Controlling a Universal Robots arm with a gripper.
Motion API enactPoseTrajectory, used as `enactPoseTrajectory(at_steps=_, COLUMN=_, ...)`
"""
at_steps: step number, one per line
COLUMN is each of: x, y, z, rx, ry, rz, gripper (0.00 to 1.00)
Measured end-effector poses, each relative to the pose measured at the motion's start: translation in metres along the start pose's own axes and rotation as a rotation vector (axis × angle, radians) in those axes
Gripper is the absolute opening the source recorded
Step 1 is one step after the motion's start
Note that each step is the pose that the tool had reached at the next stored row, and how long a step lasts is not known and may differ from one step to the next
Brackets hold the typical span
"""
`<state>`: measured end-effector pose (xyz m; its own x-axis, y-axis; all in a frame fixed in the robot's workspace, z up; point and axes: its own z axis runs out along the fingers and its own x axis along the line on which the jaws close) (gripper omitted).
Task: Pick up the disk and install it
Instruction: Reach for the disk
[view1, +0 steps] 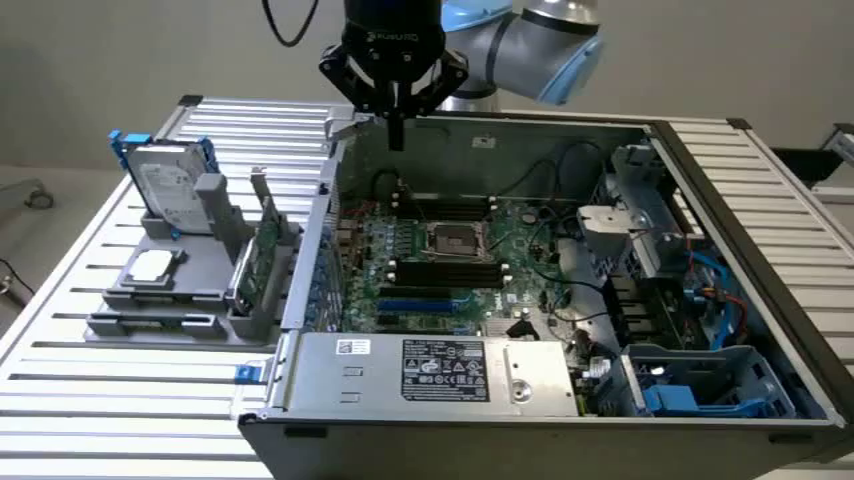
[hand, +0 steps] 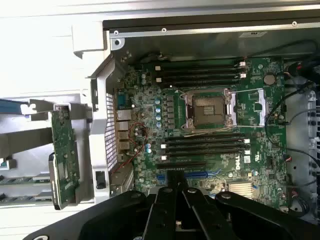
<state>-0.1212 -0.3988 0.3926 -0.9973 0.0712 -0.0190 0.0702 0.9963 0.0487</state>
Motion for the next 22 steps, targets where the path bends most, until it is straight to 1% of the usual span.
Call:
enactPoseTrajectory(at_steps=6, x=0.0, y=0.0, z=0.0, rx=0.0, ry=0.0, rz=0.0, gripper=0.11)
enactPoseTrajectory(at_steps=8, x=0.003, y=0.0001, z=-0.0001, rx=0.0001, ry=0.0005, rz=0.0, gripper=0.11)
enactPoseTrajectory(at_steps=11, x=0.016, y=0.0015, z=-0.0003, rx=-0.0006, ry=0.0033, rz=0.0, gripper=0.11)
enactPoseTrajectory(at_steps=15, x=0.034, y=0.0025, z=-0.0005, rx=-0.0032, ry=0.0095, rz=0.0, gripper=0.11)
enactPoseTrajectory(at_steps=17, x=0.043, y=0.0029, z=-0.0005, rx=-0.0055, ry=0.0121, rz=0.001, gripper=0.11)
enactPoseTrajectory(at_steps=20, x=0.057, y=0.0035, z=-0.0005, rx=-0.0112, ry=0.0155, rz=0.001, gripper=0.11)
enactPoseTrajectory(at_steps=22, x=0.066, y=0.0048, z=0.0, rx=-0.0133, ry=0.0156, rz=0.001, gripper=0.11)
